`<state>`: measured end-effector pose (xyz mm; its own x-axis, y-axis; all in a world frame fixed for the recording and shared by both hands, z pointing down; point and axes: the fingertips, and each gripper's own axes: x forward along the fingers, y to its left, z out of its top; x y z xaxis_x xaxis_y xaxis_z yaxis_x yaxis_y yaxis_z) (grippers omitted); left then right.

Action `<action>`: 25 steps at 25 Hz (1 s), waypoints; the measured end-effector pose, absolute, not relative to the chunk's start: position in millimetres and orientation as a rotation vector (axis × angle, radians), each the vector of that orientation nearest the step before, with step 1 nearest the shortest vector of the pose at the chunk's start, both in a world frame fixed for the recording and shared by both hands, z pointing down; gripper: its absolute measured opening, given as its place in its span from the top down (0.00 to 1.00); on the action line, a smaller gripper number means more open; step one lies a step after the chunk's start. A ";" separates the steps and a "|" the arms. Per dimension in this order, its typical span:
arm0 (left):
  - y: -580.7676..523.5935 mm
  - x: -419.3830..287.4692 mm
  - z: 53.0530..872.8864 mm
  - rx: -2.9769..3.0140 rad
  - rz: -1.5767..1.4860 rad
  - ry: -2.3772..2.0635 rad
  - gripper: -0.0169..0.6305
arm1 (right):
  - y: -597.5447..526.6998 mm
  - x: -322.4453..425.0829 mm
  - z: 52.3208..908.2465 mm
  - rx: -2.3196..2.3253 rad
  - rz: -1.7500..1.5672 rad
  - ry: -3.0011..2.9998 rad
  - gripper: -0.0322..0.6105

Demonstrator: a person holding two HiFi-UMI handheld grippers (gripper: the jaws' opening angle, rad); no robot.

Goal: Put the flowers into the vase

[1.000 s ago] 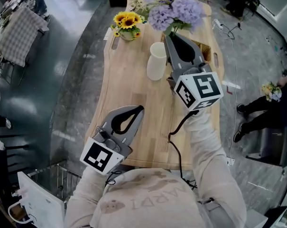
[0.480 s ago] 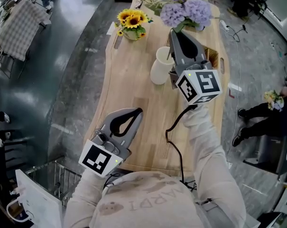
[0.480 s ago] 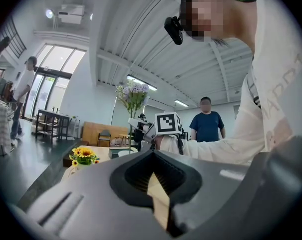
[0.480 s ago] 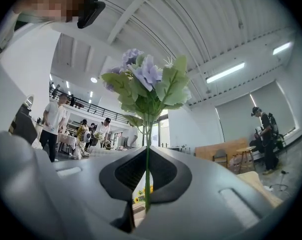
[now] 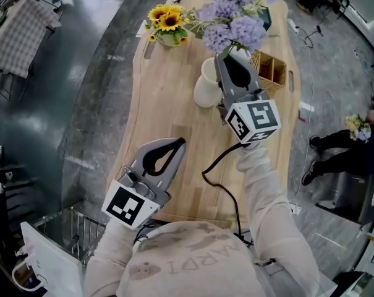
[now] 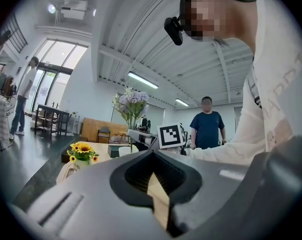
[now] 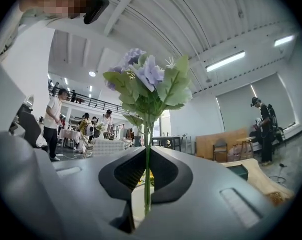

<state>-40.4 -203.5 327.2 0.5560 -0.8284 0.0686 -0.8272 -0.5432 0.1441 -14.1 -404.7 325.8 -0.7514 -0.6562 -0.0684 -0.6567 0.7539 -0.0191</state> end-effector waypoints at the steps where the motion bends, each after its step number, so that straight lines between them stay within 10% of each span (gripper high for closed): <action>1: -204.2 -40.1 327.5 2.629 -0.012 -1.407 0.97 | -403.9 -14.6 328.5 -1.080 0.018 2.889 0.88; 25: -186.3 -28.6 315.7 2.670 -0.015 -1.405 0.97 | -378.0 -2.9 385.2 -1.392 0.063 3.290 0.64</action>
<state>-28.6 -186.3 315.7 0.5680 -0.8216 0.0494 -0.8204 -0.5603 0.1145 -2.9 -378.0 385.2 -0.6187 -0.6921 0.3718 -0.6773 0.7097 0.1939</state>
